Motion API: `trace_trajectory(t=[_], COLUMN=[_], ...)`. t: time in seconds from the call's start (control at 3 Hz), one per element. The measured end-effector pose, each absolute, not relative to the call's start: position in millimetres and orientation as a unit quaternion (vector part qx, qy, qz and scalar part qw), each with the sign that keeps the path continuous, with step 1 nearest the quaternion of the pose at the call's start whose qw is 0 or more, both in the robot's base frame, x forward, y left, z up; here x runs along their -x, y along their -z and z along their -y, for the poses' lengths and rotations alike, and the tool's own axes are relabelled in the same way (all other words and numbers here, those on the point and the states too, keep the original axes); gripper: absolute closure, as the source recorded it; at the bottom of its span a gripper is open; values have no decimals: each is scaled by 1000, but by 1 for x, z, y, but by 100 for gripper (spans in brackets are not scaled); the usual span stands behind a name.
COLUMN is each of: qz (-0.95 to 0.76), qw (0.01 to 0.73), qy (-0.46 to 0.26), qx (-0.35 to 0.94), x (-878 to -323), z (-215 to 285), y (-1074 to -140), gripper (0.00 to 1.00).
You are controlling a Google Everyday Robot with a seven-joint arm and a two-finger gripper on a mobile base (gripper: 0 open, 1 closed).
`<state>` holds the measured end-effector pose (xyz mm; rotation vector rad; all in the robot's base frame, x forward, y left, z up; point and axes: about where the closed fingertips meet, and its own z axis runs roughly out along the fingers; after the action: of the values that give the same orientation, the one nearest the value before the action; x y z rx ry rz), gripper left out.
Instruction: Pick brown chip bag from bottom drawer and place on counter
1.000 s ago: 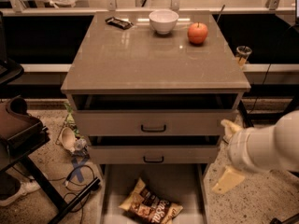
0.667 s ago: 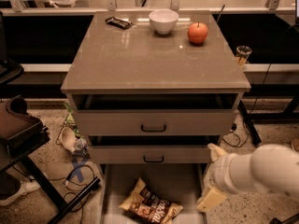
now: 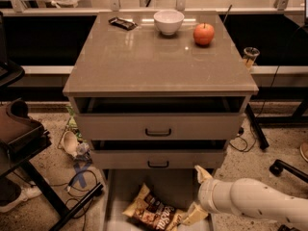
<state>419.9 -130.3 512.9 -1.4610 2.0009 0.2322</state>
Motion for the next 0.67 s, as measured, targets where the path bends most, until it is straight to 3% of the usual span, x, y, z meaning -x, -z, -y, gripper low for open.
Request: trace_trajectory(t=[0.67], qz=[-768], qw=[342], qy=[-92], qx=[534], x=[-441], z=[125], y=[-468], gripper=[0])
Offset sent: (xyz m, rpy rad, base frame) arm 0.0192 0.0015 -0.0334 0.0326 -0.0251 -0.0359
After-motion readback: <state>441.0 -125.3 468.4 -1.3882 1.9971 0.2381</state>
